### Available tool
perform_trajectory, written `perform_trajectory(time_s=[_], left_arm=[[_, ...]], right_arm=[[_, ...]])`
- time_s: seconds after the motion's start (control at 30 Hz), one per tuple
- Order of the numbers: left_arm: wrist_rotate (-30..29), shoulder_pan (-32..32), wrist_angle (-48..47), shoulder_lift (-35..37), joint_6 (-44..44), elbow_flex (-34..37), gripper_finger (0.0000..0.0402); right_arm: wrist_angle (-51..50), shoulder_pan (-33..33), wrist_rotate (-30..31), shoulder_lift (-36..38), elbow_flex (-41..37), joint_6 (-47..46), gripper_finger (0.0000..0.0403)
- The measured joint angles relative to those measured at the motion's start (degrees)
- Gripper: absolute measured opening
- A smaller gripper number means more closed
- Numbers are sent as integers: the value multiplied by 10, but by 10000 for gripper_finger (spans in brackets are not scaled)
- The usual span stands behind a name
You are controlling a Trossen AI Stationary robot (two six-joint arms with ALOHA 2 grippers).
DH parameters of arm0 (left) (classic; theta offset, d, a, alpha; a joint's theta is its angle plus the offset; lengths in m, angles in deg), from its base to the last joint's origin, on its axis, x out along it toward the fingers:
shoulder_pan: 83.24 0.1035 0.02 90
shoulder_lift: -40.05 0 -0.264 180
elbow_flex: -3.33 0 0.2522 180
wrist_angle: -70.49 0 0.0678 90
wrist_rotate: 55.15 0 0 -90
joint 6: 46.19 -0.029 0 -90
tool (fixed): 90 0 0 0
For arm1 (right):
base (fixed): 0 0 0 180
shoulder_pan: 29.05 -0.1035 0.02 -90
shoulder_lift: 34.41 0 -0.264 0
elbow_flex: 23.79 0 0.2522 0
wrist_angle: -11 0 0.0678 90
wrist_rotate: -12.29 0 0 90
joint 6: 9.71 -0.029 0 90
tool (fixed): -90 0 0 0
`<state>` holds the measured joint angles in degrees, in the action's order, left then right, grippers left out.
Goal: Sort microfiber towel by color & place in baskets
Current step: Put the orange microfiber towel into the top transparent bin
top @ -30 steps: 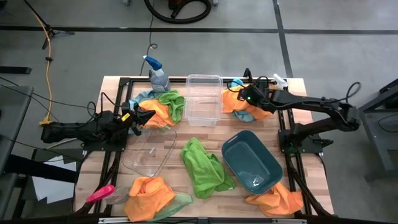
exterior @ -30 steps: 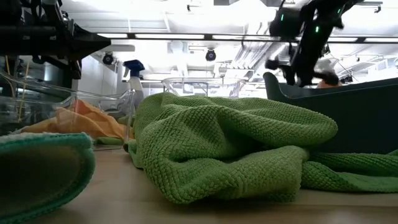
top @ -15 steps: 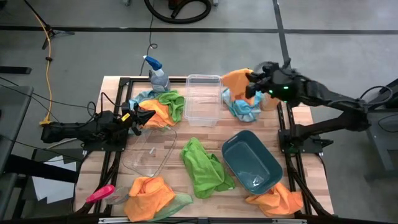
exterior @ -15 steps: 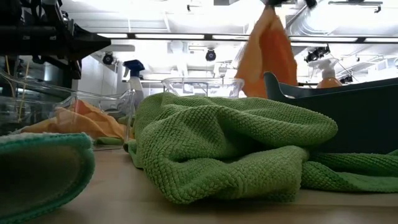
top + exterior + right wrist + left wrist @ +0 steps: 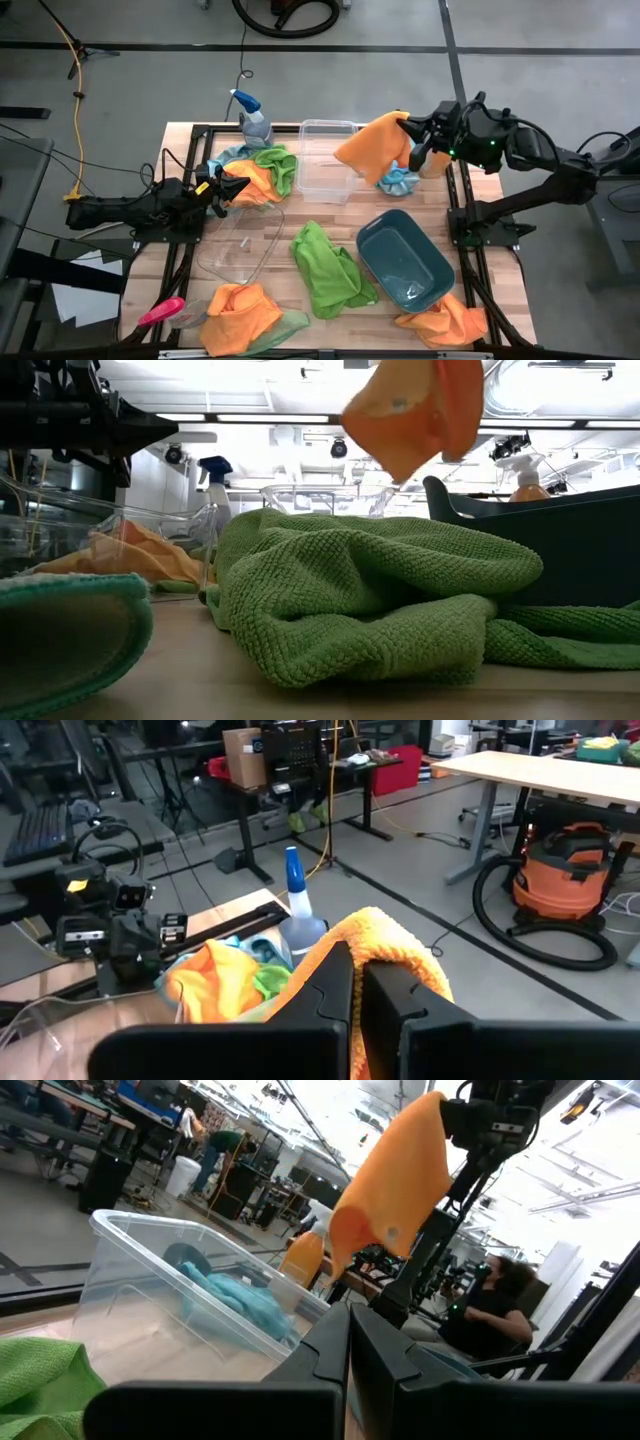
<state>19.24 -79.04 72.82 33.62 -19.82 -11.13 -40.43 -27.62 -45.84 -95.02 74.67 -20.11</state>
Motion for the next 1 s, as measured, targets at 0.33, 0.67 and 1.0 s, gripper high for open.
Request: perform_trajectory(time_s=[0.33,0.67,1.0], left_arm=[[0,0,0,0,0,0,1],[0,0,0,0,0,0,1],[0,0,0,0,0,0,1]], right_arm=[[78,0,-26,-16,0,18,0],[236,22,-53,-109,0,158,0],[236,111,-136,-188,1,134,0]])
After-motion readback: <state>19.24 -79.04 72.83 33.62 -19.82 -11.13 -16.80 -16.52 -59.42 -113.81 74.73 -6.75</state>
